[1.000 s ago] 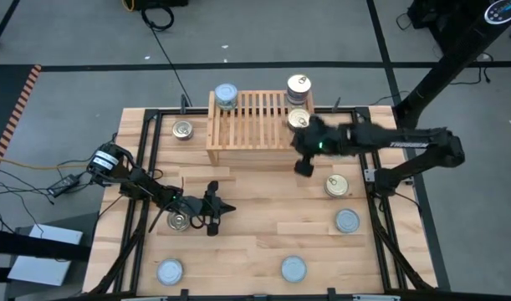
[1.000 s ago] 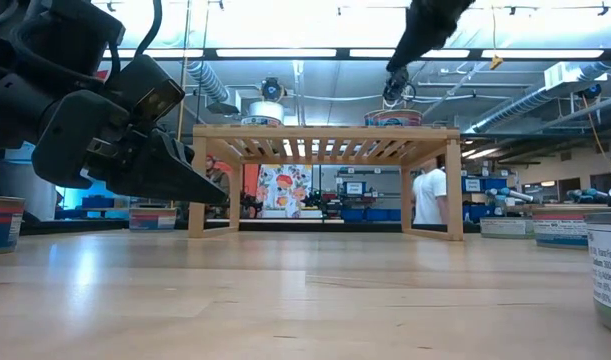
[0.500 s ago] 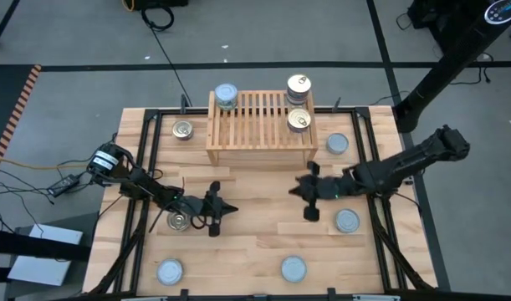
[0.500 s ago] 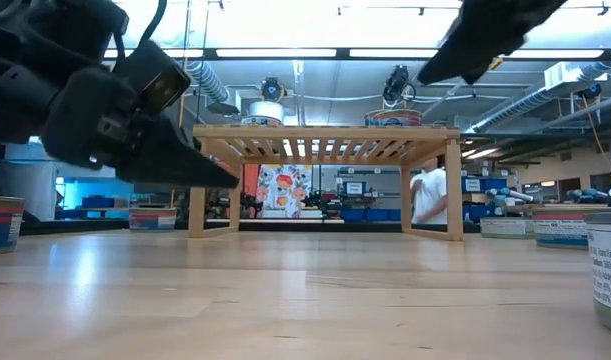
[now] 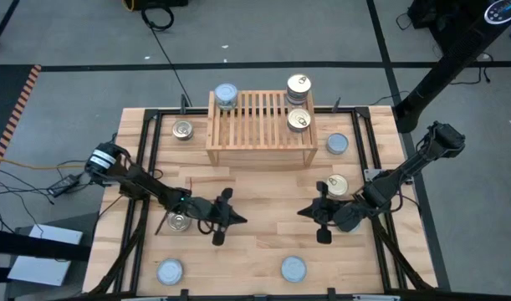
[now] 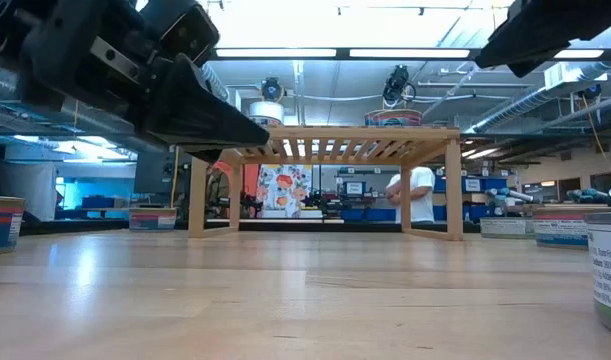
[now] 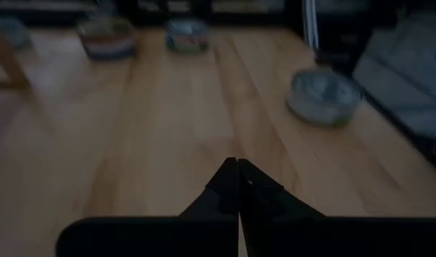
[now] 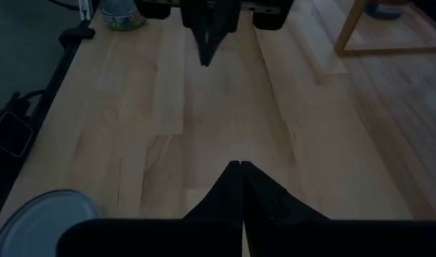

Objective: Stack canned seafood by type on shelf
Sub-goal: Put the green tuna can on the shelf

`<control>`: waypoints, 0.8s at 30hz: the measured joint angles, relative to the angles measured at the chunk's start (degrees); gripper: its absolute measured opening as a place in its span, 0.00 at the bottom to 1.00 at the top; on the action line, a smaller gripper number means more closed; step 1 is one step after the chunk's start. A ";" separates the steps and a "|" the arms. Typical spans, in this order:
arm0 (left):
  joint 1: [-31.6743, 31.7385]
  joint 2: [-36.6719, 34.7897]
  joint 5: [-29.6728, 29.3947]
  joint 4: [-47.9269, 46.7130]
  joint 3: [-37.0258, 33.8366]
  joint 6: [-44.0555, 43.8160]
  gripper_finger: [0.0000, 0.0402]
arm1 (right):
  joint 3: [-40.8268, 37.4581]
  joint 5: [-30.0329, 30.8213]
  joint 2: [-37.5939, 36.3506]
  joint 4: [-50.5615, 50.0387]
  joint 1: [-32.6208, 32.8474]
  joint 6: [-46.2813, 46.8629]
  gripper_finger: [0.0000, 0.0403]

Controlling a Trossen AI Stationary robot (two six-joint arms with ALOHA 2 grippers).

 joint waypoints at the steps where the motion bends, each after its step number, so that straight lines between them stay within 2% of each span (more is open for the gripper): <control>1: 0.02 -0.97 0.51 -5.14 1.69 -0.02 0.00 | -0.12 0.11 0.02 0.02 0.39 0.04 0.01; 5: 0.02 -5.26 0.48 -30.10 9.84 0.32 0.00 | -0.37 0.62 0.02 -0.01 2.11 0.02 0.01; 10: -1.29 -10.52 0.18 -48.41 17.90 3.34 0.00 | -0.39 1.40 0.02 -0.02 4.46 0.02 0.01; 16: -1.96 -16.27 -2.27 -59.62 21.64 2.77 0.00 | -0.41 2.45 0.00 -0.61 6.14 1.89 0.01; 19: -2.83 -18.56 -3.29 -63.42 21.32 0.08 0.00 | -0.39 -0.45 -0.15 -4.58 6.60 10.16 0.01; 22: -4.58 -19.21 -6.17 -62.78 20.24 -0.56 0.00 | -0.39 -2.10 -0.26 -12.73 6.73 20.97 0.01; 24: -5.45 -19.25 -7.24 -58.24 18.72 0.14 0.00 | -0.39 -2.11 -0.26 -19.60 6.70 27.56 0.01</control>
